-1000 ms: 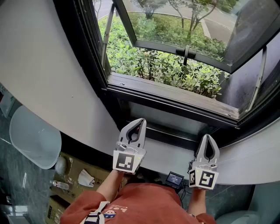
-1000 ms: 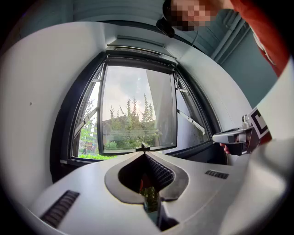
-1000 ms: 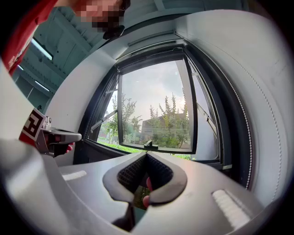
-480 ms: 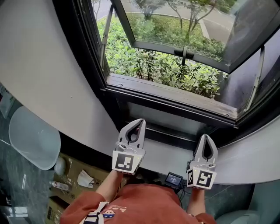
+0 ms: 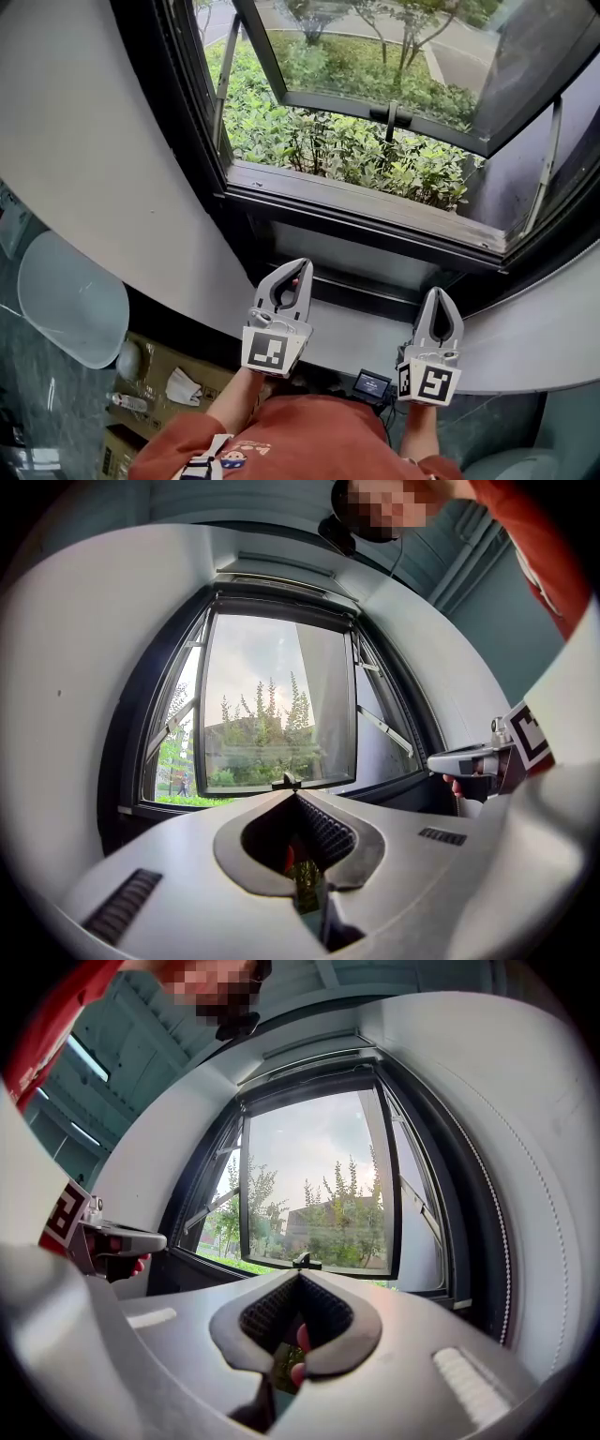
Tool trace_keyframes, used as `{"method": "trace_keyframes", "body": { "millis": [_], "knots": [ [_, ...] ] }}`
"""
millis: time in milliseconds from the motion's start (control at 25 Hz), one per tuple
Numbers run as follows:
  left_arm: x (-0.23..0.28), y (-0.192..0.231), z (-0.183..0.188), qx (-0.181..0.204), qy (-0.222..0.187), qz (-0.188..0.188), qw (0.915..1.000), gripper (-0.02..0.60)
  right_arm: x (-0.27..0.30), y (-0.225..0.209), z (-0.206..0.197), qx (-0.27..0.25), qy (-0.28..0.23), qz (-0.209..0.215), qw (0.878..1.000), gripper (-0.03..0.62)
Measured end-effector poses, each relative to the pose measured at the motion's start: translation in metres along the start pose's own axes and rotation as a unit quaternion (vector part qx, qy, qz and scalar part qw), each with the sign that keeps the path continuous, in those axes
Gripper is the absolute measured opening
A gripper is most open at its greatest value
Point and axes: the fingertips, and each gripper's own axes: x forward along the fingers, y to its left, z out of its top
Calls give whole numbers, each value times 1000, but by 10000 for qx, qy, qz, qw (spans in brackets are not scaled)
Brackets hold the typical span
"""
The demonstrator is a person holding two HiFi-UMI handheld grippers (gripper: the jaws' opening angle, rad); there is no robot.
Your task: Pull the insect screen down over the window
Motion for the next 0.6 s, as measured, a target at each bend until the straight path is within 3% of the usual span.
{"method": "trace_keyframes", "body": {
  "millis": [600],
  "knots": [
    [4,2,21,25,-232,6,9997,5,7,-1,28,-179,-337,-13,9993,9]
  ]
}}
